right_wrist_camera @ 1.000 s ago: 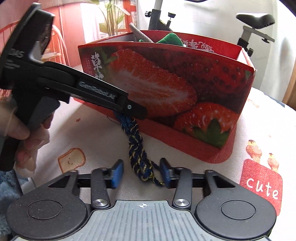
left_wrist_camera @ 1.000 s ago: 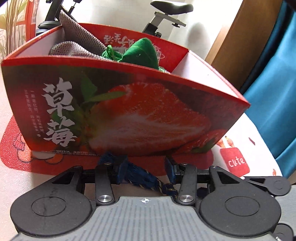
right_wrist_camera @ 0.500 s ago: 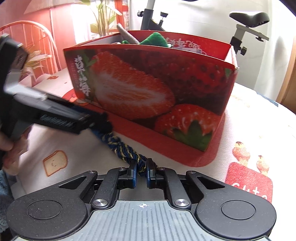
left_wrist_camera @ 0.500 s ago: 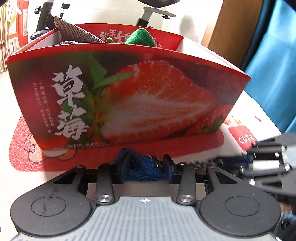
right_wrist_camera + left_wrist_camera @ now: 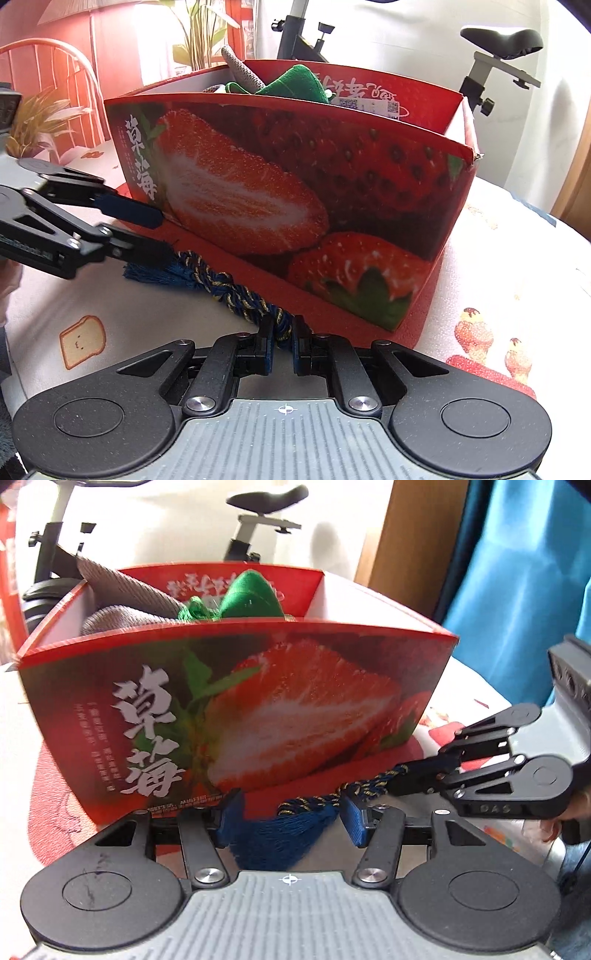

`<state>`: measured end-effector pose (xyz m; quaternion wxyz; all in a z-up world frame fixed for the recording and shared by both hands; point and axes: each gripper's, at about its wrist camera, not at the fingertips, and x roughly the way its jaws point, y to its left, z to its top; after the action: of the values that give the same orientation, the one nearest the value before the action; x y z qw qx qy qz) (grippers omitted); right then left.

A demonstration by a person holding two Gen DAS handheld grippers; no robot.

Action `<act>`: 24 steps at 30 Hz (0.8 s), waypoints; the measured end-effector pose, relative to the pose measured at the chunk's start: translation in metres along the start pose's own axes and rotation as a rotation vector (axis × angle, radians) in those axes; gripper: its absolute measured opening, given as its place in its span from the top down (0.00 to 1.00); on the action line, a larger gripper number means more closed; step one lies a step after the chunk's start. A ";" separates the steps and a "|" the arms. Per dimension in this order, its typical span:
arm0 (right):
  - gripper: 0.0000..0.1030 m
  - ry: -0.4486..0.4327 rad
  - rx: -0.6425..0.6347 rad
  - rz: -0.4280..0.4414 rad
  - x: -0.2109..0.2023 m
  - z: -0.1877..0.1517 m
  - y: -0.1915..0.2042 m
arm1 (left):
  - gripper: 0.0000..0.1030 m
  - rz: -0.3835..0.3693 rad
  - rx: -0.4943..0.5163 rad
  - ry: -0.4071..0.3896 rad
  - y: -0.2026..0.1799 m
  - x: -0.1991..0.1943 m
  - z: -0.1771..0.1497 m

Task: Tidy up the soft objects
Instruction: 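Close the right tool on the blue cord while the left tool grips its tassel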

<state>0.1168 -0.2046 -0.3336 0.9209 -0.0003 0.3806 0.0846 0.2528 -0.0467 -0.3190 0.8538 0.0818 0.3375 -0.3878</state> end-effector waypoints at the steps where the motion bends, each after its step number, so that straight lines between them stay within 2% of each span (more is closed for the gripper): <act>1: 0.91 0.000 0.000 -0.001 0.000 0.000 0.000 | 0.43 -0.008 0.008 0.002 0.001 0.003 0.000; 9: 0.91 0.002 0.006 -0.001 0.006 0.007 0.000 | 0.43 -0.040 0.067 0.043 -0.003 0.024 -0.004; 14: 0.91 0.000 0.015 0.000 0.007 0.007 -0.001 | 0.45 -0.021 0.101 0.036 -0.009 0.026 -0.007; 15: 0.91 0.000 0.018 -0.001 0.007 0.007 -0.001 | 0.48 -0.009 0.108 0.038 -0.010 0.027 -0.007; 18: 0.91 0.000 0.019 0.001 0.007 0.007 0.000 | 0.75 0.055 0.119 0.042 -0.017 0.027 -0.008; 20: 0.92 0.000 0.014 0.001 0.007 0.007 0.002 | 0.90 0.060 0.097 0.046 -0.015 0.027 -0.008; 24: 0.93 -0.016 0.012 0.003 0.003 0.011 0.007 | 0.93 0.075 0.097 0.049 -0.022 0.021 -0.010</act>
<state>0.1251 -0.1967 -0.3275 0.9238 0.0063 0.3735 0.0836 0.2421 -0.0703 -0.3379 0.8543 0.1453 0.3357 -0.3693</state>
